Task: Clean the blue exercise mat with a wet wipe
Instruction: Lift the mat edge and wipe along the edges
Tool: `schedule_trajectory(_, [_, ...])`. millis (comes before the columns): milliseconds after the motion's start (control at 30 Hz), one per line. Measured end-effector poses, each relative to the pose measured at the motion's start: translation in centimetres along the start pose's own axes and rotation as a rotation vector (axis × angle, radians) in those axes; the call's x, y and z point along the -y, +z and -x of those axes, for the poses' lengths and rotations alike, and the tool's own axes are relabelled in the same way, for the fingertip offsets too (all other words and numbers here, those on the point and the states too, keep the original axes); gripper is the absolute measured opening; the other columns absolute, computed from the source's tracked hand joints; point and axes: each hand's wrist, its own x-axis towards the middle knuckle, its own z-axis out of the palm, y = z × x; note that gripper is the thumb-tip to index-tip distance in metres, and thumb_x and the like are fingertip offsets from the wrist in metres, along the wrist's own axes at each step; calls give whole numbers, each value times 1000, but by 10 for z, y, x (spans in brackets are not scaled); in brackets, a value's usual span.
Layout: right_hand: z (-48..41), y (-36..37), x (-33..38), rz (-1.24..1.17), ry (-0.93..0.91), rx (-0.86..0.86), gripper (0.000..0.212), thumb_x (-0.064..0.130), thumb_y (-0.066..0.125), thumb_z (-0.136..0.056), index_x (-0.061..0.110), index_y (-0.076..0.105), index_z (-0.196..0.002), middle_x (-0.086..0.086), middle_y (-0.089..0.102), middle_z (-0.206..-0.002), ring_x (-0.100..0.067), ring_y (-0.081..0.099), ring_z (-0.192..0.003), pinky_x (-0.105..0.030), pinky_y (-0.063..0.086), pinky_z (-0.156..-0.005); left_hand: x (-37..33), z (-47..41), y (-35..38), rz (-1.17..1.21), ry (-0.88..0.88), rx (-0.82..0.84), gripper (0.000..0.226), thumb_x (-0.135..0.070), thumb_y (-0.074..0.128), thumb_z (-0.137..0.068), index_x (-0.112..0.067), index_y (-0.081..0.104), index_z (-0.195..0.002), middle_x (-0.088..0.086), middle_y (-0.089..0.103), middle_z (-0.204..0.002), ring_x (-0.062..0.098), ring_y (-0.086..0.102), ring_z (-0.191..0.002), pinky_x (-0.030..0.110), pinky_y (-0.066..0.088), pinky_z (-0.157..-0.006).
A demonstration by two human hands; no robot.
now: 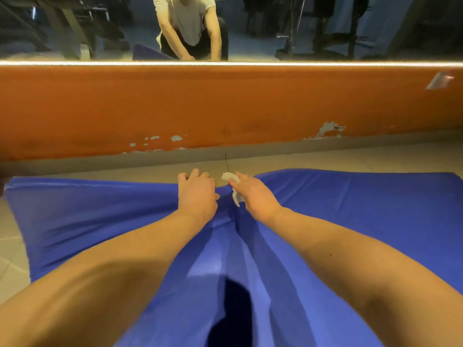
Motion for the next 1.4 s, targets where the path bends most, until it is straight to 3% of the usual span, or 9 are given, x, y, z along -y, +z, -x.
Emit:
schedule_trajectory(100, [-2,-6,-29,10,-1,10,86,-18,44,-63,23,47,-138,8,55,-81,-27,54,-101,-37,49,-80,1,1,-2,22,-4,-13,16,-39,54,-100,-28,66,-103,-8,57,-102,20,45,-107,36,28,-97])
schedule_trajectory(200, [-2,-12,-48,3,-24,43,76,-12,47,-68,24,49,-135,4,55,-80,-19,48,-86,-27,40,-70,2,3,-3,55,-15,-23,16,-37,54,-100,-28,67,-105,-9,58,-104,19,45,-107,35,27,-98])
schedule_trajectory(433, [1,-19,-138,87,93,123,73,-10,53,-73,26,48,-137,4,59,-91,-26,60,-88,-37,53,-78,4,8,-4,63,-86,-21,15,-36,55,-100,-29,66,-108,-10,56,-102,18,45,-107,35,25,-96])
schedule_trajectory(567, [2,-27,-166,-18,180,206,25,7,48,-102,23,67,-102,-13,69,-97,-28,64,-94,-35,47,-93,4,9,-5,62,-84,-70,13,-36,58,-99,-30,67,-105,-12,55,-96,18,46,-102,33,23,-92])
schedule_trajectory(733, [10,-26,-173,-18,29,164,47,-14,49,-78,23,68,-100,9,67,-73,-24,61,-72,-35,53,-72,8,9,-5,-17,-129,-62,19,-39,56,-98,-30,66,-112,-10,59,-103,20,48,-106,37,25,-95])
schedule_trajectory(1000, [34,-19,-166,59,21,64,41,-5,53,-87,20,70,-113,-6,71,-91,-28,50,-85,-38,35,-72,-67,-40,9,-106,-60,136,43,-60,53,-88,-31,59,-119,-6,65,-112,23,53,-111,43,26,-105])
schedule_trajectory(1133, [37,-17,-155,14,-25,-20,38,-2,57,-89,16,70,-120,-10,70,-90,-33,55,-86,-38,35,-70,-139,-57,32,26,-76,161,27,-48,59,-94,-27,61,-111,-3,66,-109,25,53,-110,38,30,-96])
schedule_trajectory(1300, [35,-5,-157,-207,-58,30,44,2,54,-97,14,60,-139,-15,60,-136,-34,51,-131,-43,37,-112,-149,-53,40,76,-167,27,7,-34,59,-97,-28,59,-97,-5,65,-92,23,52,-99,36,25,-89])
schedule_trajectory(1400, [46,-6,-198,-104,-51,35,60,-5,56,-90,27,56,-141,-12,58,-140,-35,46,-138,-47,43,-110,-145,-48,39,85,-155,19,10,-37,58,-98,-27,57,-93,-4,62,-86,22,50,-94,36,24,-91])
